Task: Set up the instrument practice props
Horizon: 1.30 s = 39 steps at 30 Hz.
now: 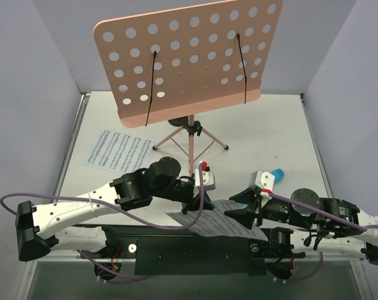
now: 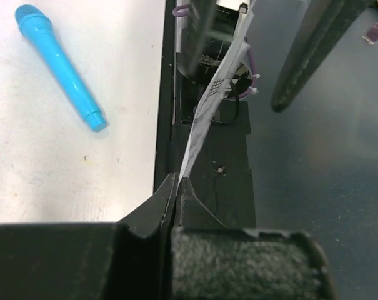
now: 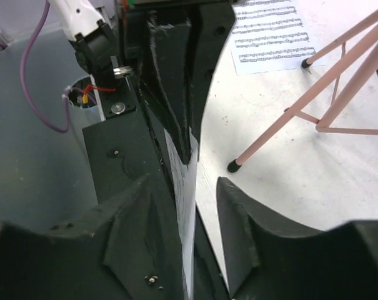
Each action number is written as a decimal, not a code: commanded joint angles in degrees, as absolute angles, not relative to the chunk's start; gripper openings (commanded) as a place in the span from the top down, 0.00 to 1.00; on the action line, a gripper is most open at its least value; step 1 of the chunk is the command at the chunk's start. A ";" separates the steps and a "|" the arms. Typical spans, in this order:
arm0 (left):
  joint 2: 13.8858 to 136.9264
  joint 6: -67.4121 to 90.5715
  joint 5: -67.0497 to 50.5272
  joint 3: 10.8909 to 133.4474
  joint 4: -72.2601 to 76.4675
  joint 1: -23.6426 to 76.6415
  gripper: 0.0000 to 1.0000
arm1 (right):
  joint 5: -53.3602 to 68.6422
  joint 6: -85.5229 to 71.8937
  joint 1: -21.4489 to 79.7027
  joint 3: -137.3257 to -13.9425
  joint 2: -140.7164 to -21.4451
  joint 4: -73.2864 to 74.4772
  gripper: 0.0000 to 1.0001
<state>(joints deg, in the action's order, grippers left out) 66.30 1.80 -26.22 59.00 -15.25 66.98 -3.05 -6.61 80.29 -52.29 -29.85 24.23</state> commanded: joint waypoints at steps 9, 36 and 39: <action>48.88 9.31 -33.65 57.58 -6.44 53.19 1.00 | -10.19 -6.42 80.24 -46.59 -19.61 15.75 0.41; 43.42 22.94 -31.30 51.06 12.66 49.48 1.00 | -14.58 -1.49 80.16 -33.13 -16.08 -14.41 1.00; 43.24 21.89 -30.32 51.68 10.99 49.31 0.77 | -15.64 -1.32 80.16 -34.36 -16.43 -14.41 1.00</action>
<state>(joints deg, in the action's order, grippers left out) 44.14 21.47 -32.60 50.78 8.82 49.80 -13.58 -2.02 80.27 -32.36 -15.42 -9.30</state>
